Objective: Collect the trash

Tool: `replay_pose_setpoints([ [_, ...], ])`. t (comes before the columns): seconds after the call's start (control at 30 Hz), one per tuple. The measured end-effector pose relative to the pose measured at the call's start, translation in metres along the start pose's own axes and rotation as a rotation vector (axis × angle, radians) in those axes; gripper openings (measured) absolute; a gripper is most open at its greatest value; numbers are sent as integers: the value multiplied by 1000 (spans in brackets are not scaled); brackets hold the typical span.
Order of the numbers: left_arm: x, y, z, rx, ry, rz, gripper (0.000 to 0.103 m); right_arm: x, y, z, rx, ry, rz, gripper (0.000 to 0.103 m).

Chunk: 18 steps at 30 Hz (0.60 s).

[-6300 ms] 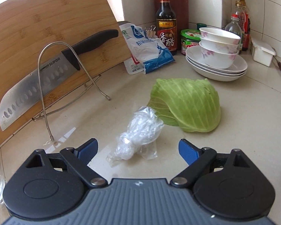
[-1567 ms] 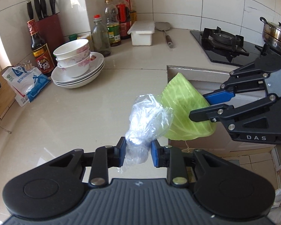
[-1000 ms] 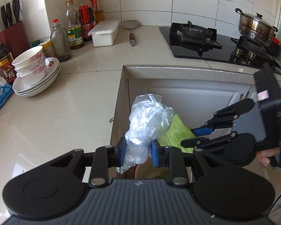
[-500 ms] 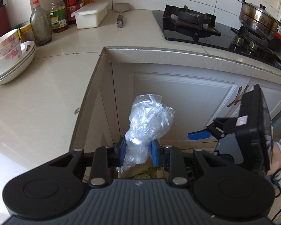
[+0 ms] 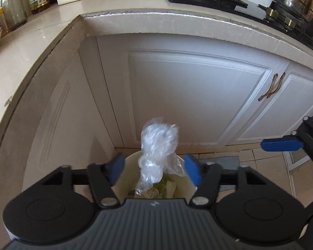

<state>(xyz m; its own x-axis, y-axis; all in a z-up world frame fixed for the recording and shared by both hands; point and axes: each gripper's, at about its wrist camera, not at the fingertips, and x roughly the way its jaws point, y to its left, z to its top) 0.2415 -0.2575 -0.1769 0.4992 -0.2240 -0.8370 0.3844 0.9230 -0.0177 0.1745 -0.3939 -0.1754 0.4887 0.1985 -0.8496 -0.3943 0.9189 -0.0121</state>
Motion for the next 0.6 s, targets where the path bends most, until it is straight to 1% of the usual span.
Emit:
replay_pose_setpoints([
  [0.1, 3, -2, -4, 18, -38, 25, 90, 1, -4, -4, 25, 5, -10, 101],
  [0.17, 3, -2, -3, 27, -41, 49, 91, 2, -7, -4, 45, 12, -9, 101],
  [0.3, -4, 0, -4, 14, -51, 69, 92, 4, -10, -5, 87, 35, -13, 101],
  [0.43, -15, 3, -6, -18, -34, 80, 92, 5, -12, -1, 140, 78, -48, 101],
  [0.6, -39, 5, -13, -57, 22, 149, 92, -3, -15, 5, 238, 146, -123, 103],
])
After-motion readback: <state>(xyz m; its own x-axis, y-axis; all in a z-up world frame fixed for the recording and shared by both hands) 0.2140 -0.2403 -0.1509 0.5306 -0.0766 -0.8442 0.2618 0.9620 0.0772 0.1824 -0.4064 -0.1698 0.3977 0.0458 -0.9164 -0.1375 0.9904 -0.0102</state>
